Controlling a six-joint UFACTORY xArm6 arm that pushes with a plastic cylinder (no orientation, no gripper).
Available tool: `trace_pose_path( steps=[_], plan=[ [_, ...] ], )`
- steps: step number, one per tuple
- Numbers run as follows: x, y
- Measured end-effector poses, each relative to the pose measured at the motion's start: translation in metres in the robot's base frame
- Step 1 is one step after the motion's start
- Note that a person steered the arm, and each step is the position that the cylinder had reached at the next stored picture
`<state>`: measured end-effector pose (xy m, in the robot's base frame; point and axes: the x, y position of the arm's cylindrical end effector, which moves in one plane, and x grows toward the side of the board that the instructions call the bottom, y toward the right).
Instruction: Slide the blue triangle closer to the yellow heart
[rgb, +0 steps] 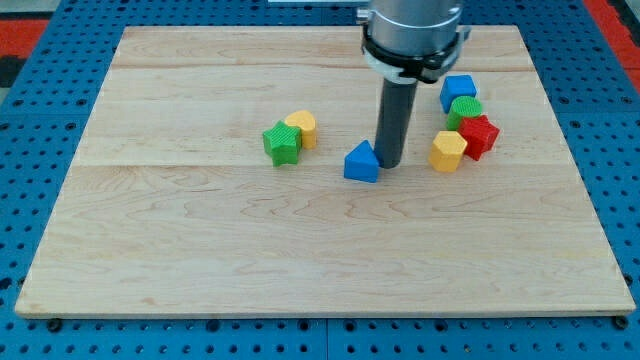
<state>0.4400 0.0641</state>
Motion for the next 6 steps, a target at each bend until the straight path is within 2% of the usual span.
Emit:
trace_pose_path(
  steps=[1, 3, 4, 5, 6],
  plan=[
    [0.000, -0.014],
    [0.032, -0.003],
    [0.036, -0.020],
    [0.020, -0.043],
    [0.017, -0.028]
  ],
)
